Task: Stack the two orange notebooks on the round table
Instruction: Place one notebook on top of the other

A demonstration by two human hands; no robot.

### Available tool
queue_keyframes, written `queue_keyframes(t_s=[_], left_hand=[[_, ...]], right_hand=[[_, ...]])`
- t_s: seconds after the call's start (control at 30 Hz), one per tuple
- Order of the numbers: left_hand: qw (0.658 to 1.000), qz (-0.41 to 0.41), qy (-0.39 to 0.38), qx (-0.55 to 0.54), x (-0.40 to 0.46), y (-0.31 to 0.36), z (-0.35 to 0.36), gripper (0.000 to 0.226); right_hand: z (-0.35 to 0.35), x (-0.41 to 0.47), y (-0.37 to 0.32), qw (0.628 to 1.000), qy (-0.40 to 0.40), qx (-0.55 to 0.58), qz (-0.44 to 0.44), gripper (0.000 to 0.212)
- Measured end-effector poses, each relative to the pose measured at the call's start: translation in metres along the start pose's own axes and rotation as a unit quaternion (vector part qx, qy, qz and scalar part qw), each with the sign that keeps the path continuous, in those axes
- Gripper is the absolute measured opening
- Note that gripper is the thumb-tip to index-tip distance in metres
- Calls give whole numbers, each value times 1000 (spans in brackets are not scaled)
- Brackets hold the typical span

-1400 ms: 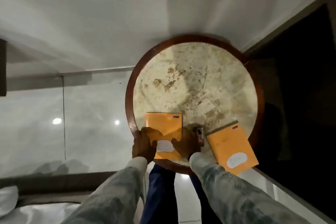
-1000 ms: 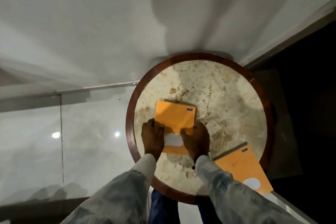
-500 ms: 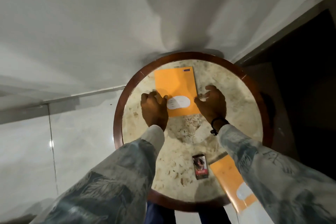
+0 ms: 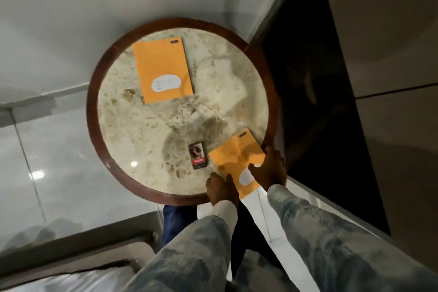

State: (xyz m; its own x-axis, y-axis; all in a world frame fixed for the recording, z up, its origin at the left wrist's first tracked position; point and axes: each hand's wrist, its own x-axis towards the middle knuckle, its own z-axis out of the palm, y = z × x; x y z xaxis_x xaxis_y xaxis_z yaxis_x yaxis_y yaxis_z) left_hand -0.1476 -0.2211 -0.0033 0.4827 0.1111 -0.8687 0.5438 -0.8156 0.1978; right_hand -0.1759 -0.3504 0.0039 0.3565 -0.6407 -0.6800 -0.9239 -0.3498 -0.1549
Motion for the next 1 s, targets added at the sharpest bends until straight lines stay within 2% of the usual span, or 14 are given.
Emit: queue_keyframes(t_s=[0.1,0.2,0.27,0.37,0.43,0.53,0.67,0.83,1.0], left_hand=[[997,-31,21,-61,5,5,21,46],[989,-32,47,-137,7,12,32,39],[981,-10,67,-181,6,22,31,28],[975,72,91,-192,13,45,15,19],[965,129,108,-199,23,64,-9,19],[953,163,137,-214,49,89,-62,21],[934,213,195,-209,102,112,-142,29],[933,220,230,-170,171,126,-217,31],[952,186,231,-73,208,135,-236,44]], right_hand=[[7,5,19,1000,-10,3,-12,69],[4,11,32,1000,-12,13,3,78],[-5,16,36,998,-22,51,27,85],[-23,23,25,990,-11,139,33,81],[-33,31,-1,983,8,183,17,76],[-41,45,-63,974,28,225,-30,69],[-32,65,-153,966,60,226,-111,56],[-6,93,-243,966,73,193,-157,47],[18,108,-278,976,69,143,-148,47]])
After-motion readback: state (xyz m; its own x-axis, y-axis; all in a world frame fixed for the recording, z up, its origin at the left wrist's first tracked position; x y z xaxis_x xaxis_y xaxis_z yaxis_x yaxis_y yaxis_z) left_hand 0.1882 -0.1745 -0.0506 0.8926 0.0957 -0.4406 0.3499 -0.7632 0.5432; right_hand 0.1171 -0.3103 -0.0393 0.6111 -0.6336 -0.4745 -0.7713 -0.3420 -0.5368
